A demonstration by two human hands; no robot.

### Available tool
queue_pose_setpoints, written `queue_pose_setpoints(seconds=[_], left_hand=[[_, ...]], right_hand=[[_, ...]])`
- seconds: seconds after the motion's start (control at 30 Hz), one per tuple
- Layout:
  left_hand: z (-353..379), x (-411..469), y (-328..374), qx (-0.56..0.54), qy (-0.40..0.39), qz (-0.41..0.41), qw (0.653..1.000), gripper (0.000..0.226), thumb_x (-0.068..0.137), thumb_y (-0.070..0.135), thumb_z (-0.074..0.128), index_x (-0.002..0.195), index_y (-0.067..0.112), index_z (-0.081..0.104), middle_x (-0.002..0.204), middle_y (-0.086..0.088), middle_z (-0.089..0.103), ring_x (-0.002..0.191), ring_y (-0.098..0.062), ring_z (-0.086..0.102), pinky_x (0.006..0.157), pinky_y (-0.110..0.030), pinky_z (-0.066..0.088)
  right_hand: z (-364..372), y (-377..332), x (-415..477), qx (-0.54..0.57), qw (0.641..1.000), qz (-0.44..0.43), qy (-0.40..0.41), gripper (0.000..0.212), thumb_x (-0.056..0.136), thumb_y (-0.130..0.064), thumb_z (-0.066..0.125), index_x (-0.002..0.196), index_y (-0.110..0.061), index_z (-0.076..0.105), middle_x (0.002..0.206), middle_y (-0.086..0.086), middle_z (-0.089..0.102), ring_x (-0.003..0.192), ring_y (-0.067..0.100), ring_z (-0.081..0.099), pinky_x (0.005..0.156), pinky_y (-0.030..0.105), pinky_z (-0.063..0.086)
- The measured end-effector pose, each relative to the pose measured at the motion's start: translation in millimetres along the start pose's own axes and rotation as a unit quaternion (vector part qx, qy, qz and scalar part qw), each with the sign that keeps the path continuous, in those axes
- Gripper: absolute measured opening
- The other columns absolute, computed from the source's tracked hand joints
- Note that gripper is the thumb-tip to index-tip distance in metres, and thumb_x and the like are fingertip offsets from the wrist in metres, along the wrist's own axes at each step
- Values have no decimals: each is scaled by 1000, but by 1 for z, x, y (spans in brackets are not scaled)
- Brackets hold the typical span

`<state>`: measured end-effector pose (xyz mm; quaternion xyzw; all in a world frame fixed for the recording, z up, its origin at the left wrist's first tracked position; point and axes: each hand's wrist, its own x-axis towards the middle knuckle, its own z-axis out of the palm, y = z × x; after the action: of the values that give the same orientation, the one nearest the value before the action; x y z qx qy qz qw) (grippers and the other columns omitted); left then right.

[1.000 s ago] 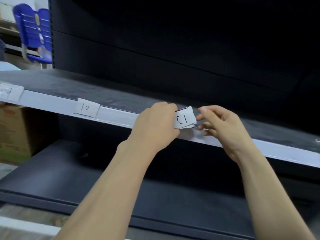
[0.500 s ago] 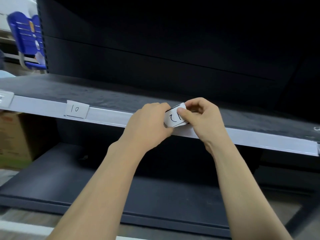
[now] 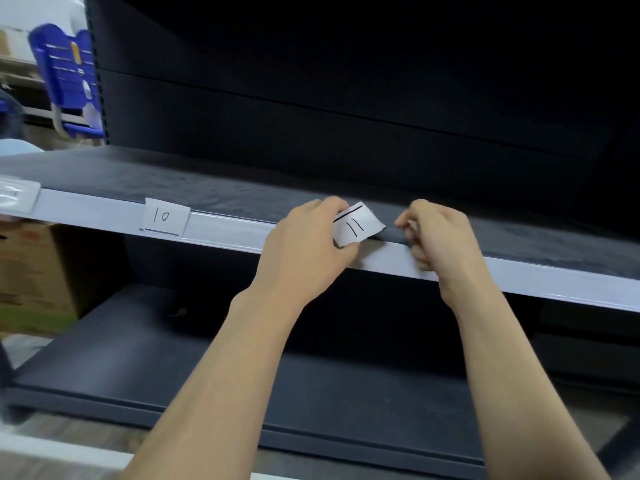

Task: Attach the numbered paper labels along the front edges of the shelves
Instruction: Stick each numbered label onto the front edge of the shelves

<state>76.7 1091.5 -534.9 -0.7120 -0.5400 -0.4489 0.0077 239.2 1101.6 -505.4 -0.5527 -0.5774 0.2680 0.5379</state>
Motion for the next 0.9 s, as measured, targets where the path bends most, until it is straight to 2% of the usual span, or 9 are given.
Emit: queue_pose_setpoints(seconds=[0.1,0.2,0.3,0.37,0.43,0.5,0.6,0.7,0.9], left_hand=[[3,1,7,-41,41,0,998,34,80,37,67,111,28,58,94,11,63,82,-16,59,71,-39,52],[11,1,16,-74,71,-18,995,34,81,43,66,109,25,57,87,10,63,81,-15,60,66,-38,52],[22,0,22,-103,57,-23,993,40,81,43,68,113,24,53,87,8,65,80,-15,62,67,-40,54],[29,-1,24,-96,29,-16,995,40,81,41,69,115,26,53,89,10,65,82,-12,61,68,-36,53],[35,-3,26,-81,5,-1,997,33,82,37,69,111,28,56,88,12,66,85,-11,59,70,-34,52],[41,-4,30,-67,-13,10,998,25,82,35,66,106,29,60,88,12,65,88,-11,58,71,-33,51],[48,-5,35,-38,-60,10,997,26,82,36,62,108,30,61,88,9,66,86,-16,60,70,-34,51],[51,-5,39,-8,-88,29,996,30,83,37,60,113,32,59,87,7,68,87,-20,60,66,-32,48],[46,3,42,-37,-141,10,989,27,84,40,59,111,36,64,95,1,68,91,-24,61,78,-39,54]], right_hand=[[5,-1,-2,-52,997,-28,-45,31,82,-40,62,72,-11,64,66,0,47,50,9,34,52,24,29],[8,-2,-3,-56,993,-87,-51,31,84,-31,64,62,-10,57,60,-1,52,46,4,38,52,21,32],[4,-2,-2,-43,992,-113,-24,20,85,-21,63,78,-2,64,69,9,63,56,6,52,54,21,43],[-3,-1,0,-20,994,-112,-9,9,85,-16,64,85,-13,72,78,0,73,68,4,66,57,13,49],[-11,2,2,-7,993,-118,18,12,86,-14,63,87,-22,73,79,-7,74,70,-2,67,56,7,46],[-20,6,6,-19,991,-121,50,15,87,-15,60,83,-22,73,79,-6,73,72,2,67,58,12,47],[-32,12,10,-70,987,-124,80,17,85,-17,55,86,-13,71,90,15,68,88,31,63,72,39,54],[-41,17,11,-115,979,-133,100,22,85,-19,53,79,-27,73,83,9,70,68,24,57,63,37,50],[-53,20,13,-99,977,-138,128,21,87,-19,52,84,-23,72,78,1,70,53,13,57,57,31,52]])
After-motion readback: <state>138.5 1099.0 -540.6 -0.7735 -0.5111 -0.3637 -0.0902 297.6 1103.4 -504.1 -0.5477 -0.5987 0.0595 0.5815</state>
